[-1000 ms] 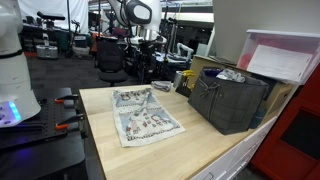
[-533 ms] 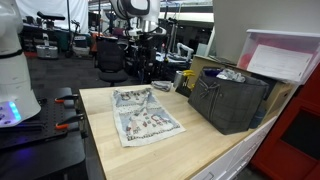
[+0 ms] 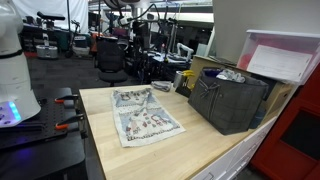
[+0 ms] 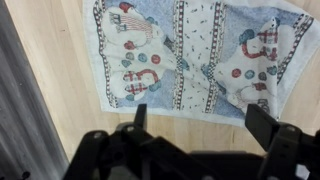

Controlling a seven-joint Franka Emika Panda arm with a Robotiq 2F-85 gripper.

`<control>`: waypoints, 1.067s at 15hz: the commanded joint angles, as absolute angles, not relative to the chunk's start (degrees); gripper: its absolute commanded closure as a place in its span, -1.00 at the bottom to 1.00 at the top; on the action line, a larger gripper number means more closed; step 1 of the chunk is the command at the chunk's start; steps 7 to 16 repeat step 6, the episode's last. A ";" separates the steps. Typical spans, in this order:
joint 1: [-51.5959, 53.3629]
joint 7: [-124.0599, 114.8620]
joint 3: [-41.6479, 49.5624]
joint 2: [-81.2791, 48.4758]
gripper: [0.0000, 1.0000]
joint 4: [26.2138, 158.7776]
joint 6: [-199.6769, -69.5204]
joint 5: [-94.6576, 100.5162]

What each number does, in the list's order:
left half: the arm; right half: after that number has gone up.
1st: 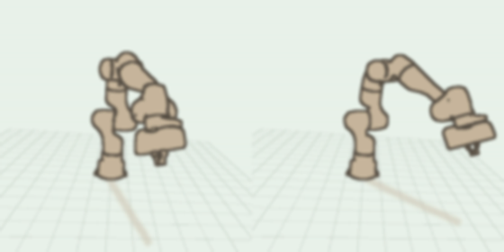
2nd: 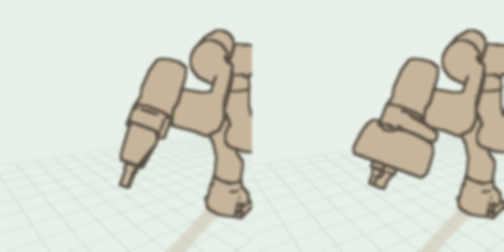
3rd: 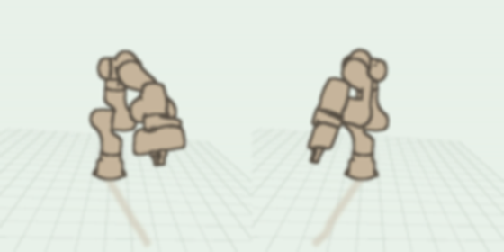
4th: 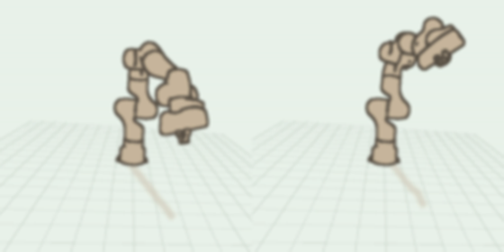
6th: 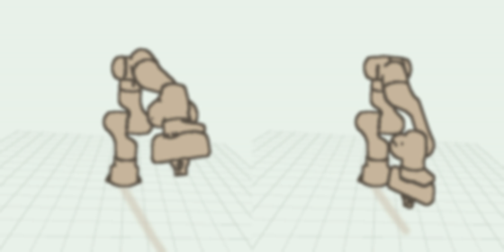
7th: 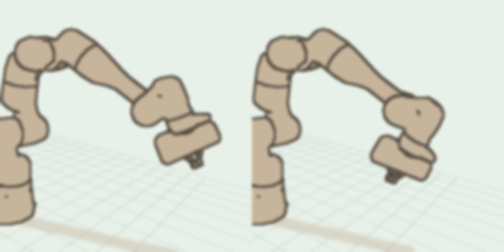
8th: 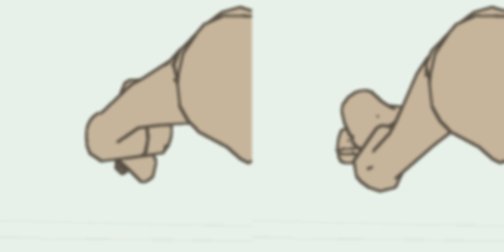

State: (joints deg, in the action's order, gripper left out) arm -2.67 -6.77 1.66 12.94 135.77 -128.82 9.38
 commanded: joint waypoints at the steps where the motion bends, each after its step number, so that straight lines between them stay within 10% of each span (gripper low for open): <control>1: -2.93 -8.27 0.66 13.69 -1.00 136.08 -128.96 9.29; 16: -2.95 -10.43 -0.38 15.83 -1.00 137.12 -129.17 9.38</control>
